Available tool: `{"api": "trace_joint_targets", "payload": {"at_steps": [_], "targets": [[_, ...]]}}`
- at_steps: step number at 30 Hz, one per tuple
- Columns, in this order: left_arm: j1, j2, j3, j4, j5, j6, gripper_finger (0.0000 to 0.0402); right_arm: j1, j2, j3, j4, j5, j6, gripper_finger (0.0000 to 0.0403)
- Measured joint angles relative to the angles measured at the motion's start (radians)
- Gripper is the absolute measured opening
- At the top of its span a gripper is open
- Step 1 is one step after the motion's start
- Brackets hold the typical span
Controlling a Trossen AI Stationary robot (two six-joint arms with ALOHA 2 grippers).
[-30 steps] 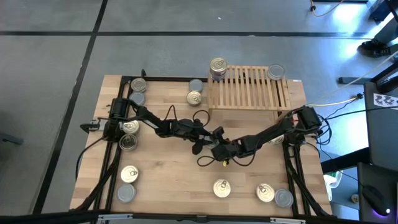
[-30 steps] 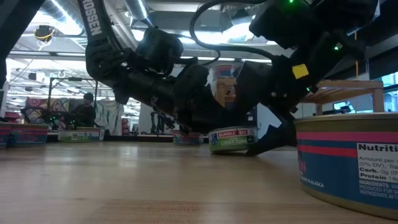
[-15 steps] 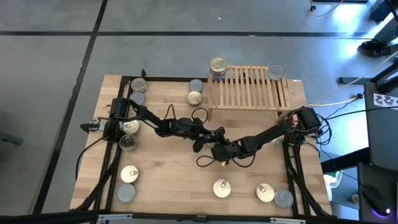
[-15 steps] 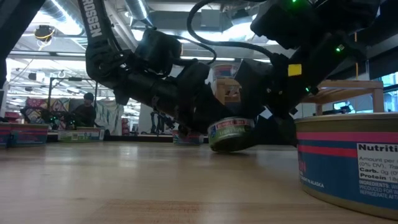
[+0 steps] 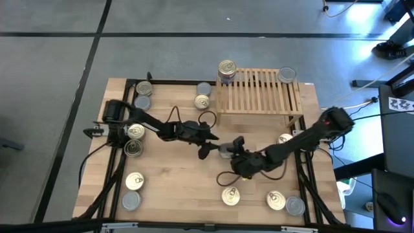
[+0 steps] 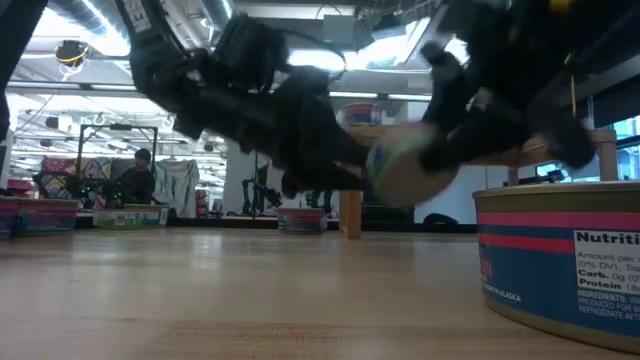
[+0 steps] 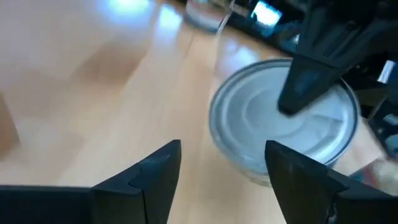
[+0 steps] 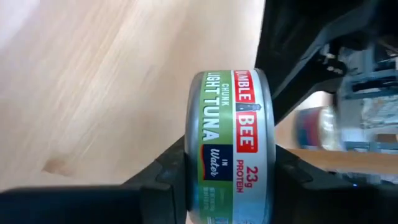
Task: Stack canned seafood by type on shelf
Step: Stack the green tuna can on top of the green tuna can on the shelf
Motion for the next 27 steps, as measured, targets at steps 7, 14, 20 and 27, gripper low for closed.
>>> {"api": "trace_joint_targets", "payload": {"at_steps": [7,14,20,27], "targets": [[-0.024,-0.038,-0.008,-0.174,-0.017,0.045,0.0229,0.017,-0.226,0.005,-0.123,0.144,0.032,0.0138],[-0.068,-0.04,-0.004,-0.316,-0.132,0.045,0.0229,0.009,-0.461,0.003,-0.156,0.27,0.024,0.0138],[-0.108,-0.041,-0.002,-0.391,-0.225,0.044,0.0229,-0.053,-0.627,0.02,-0.195,0.454,-0.053,0.0138],[-0.13,-0.041,-0.002,-0.39,-0.251,0.045,0.0229,-0.298,-0.701,0.136,-0.254,0.497,-0.13,0.0138]]}}
